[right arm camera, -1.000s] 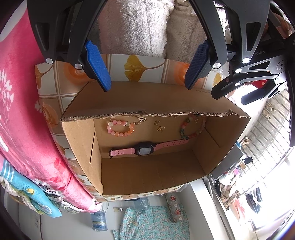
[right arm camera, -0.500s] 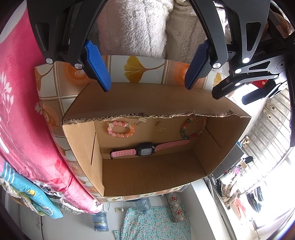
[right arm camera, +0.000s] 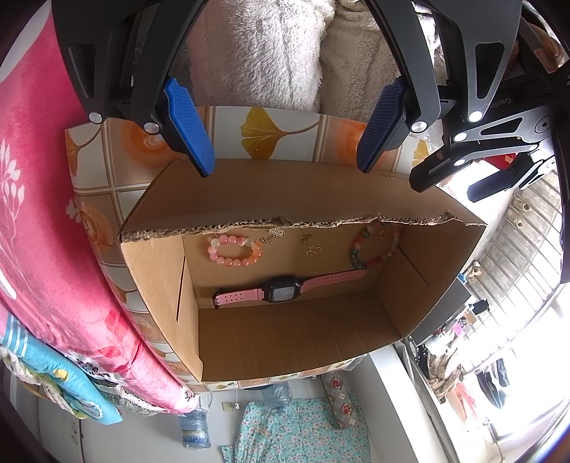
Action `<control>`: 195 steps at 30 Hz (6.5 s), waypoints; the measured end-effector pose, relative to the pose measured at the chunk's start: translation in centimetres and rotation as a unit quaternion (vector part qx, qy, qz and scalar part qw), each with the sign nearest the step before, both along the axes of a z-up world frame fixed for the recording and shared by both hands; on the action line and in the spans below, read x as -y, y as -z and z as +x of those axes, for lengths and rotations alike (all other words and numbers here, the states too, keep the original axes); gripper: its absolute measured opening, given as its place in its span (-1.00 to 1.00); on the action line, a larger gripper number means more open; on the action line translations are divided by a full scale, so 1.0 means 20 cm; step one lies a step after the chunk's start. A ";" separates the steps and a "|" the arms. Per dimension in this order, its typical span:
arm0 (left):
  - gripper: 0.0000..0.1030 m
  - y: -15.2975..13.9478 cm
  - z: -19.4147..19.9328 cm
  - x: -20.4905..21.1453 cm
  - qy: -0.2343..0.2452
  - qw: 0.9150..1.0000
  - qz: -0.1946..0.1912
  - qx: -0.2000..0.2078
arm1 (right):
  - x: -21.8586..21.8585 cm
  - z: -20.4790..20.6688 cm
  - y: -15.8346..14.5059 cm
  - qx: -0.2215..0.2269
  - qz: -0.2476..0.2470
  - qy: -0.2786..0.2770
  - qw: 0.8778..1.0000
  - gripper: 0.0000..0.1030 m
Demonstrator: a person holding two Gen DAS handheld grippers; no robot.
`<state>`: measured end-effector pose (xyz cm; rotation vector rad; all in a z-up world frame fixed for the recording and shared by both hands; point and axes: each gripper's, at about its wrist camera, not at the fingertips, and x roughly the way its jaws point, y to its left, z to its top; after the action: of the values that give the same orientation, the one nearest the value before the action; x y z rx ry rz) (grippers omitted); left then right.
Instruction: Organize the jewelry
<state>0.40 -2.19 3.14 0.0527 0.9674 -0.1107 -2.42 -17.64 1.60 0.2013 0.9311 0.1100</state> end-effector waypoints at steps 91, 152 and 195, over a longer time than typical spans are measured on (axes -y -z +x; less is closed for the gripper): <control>0.82 0.10 0.13 0.00 -0.013 0.998 -0.004 -0.061 | 0.02 0.11 0.05 -0.044 0.008 0.009 0.999 0.55; 0.82 0.08 0.13 0.01 -0.011 0.998 -0.002 -0.057 | 0.02 0.11 0.05 -0.046 0.007 0.011 0.999 0.55; 0.82 0.09 0.13 0.01 -0.012 0.998 -0.003 -0.060 | 0.02 0.11 0.05 -0.047 0.007 0.010 0.999 0.55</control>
<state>2.98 -2.42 1.44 0.0298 1.0869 -0.0951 -0.16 -18.02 0.70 0.2307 1.0214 0.0886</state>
